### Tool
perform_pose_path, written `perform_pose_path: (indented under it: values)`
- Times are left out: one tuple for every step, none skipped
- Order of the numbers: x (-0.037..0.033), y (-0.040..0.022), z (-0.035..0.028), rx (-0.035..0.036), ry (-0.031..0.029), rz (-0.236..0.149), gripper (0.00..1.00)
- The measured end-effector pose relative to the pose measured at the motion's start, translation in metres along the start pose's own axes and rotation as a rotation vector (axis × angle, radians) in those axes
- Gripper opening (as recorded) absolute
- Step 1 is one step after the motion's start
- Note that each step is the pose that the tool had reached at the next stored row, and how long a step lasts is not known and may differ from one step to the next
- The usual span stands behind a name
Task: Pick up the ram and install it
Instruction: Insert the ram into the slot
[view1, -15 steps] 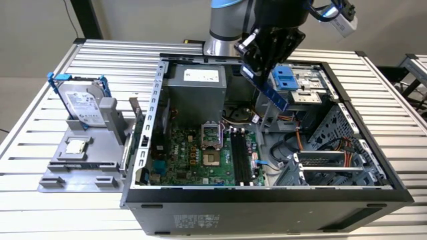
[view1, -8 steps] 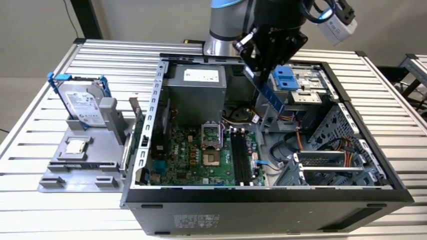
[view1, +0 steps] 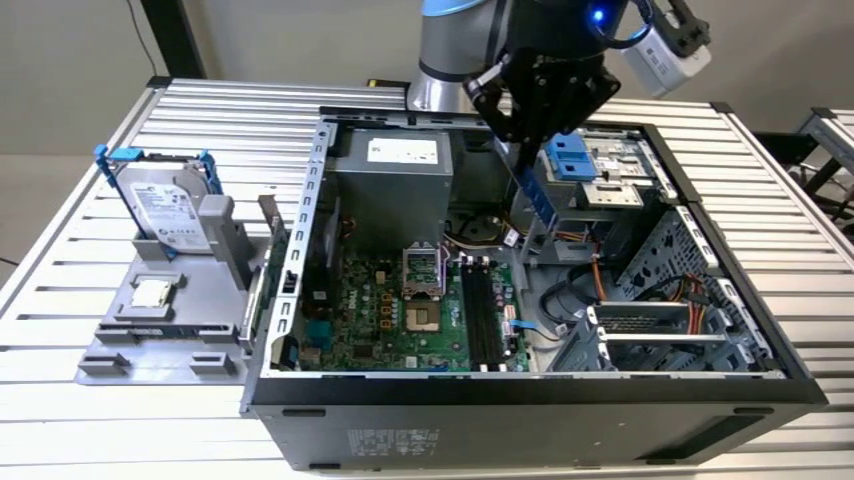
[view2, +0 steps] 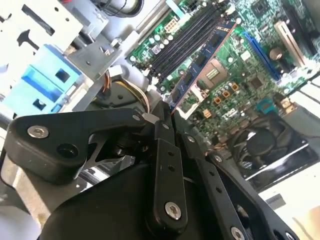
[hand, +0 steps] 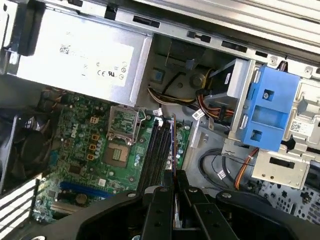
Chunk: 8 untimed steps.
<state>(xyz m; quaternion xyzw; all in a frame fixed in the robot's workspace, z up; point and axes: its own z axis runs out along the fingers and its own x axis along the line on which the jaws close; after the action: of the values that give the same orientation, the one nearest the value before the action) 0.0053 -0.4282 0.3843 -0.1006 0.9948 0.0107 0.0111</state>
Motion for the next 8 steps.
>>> perform_pose_path:
  values:
    - [0.0,0.0,0.0001,0.0004,-0.0003,0.017,0.0]
    - [0.0,0.0,0.0002,0.0008,-0.0007,0.034,0.0]
    - [0.0,0.0,0.0003,0.0011,-0.001,0.049,0.0]
    - [0.0,0.0,0.0004,0.0015,-0.0013,0.064,0.0]
    - [0.0,0.0,0.0005,0.0018,-0.0015,0.078,0.0]
    - [0.0,0.0,0.0005,0.0019,-0.0017,0.087,0.0]
    - [0.0,0.0,0.0005,0.002,-0.0018,0.089,0.0]
    - [0.0,0.0,0.0005,0.0021,-0.0018,0.091,0.0]
